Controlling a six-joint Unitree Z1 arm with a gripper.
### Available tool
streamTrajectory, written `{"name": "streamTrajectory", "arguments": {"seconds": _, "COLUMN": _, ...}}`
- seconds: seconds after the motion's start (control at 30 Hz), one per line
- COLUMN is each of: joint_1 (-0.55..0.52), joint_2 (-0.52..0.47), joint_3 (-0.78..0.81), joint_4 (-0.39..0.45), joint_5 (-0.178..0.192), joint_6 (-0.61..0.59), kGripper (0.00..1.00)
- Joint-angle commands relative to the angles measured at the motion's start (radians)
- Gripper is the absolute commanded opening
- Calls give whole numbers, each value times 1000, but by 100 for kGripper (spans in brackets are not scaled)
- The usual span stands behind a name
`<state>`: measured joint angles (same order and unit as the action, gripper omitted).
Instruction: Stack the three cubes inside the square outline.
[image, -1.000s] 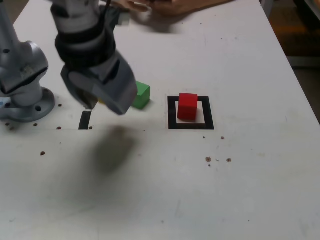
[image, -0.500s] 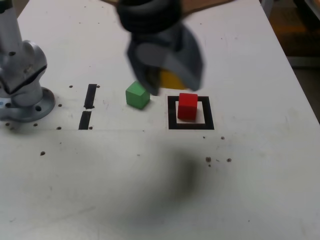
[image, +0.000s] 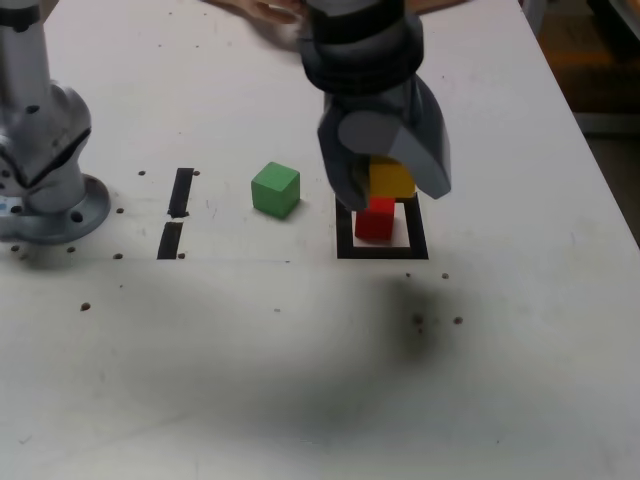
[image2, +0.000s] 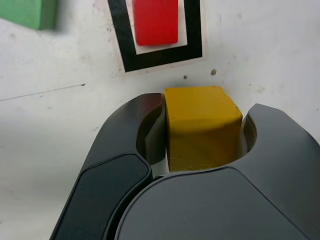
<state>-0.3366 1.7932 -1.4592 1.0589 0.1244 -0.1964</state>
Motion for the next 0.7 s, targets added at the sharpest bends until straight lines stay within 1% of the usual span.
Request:
{"name": "streamTrajectory", "arguments": {"seconds": 0.0, "joint_1": 19, "joint_2": 7, "joint_3": 16, "joint_4": -20, "joint_5": -10, "joint_6": 9, "kGripper": 11}}
{"name": "streamTrajectory", "arguments": {"seconds": 0.2, "joint_1": 86, "joint_2": 15, "joint_3": 84, "joint_4": -71, "joint_5": -42, "joint_6": 52, "kGripper": 14}}
{"name": "streamTrajectory", "arguments": {"seconds": 0.3, "joint_1": 115, "joint_2": 13, "joint_3": 118, "joint_4": -83, "joint_5": -51, "joint_6": 73, "kGripper": 15}}
{"name": "streamTrajectory", "arguments": {"seconds": 0.57, "joint_1": 147, "joint_2": 8, "joint_3": 161, "joint_4": -125, "joint_5": -54, "joint_6": 92, "kGripper": 18}}
{"name": "streamTrajectory", "arguments": {"seconds": 0.67, "joint_1": 149, "joint_2": 11, "joint_3": 163, "joint_4": -134, "joint_5": -54, "joint_6": 92, "kGripper": 20}}
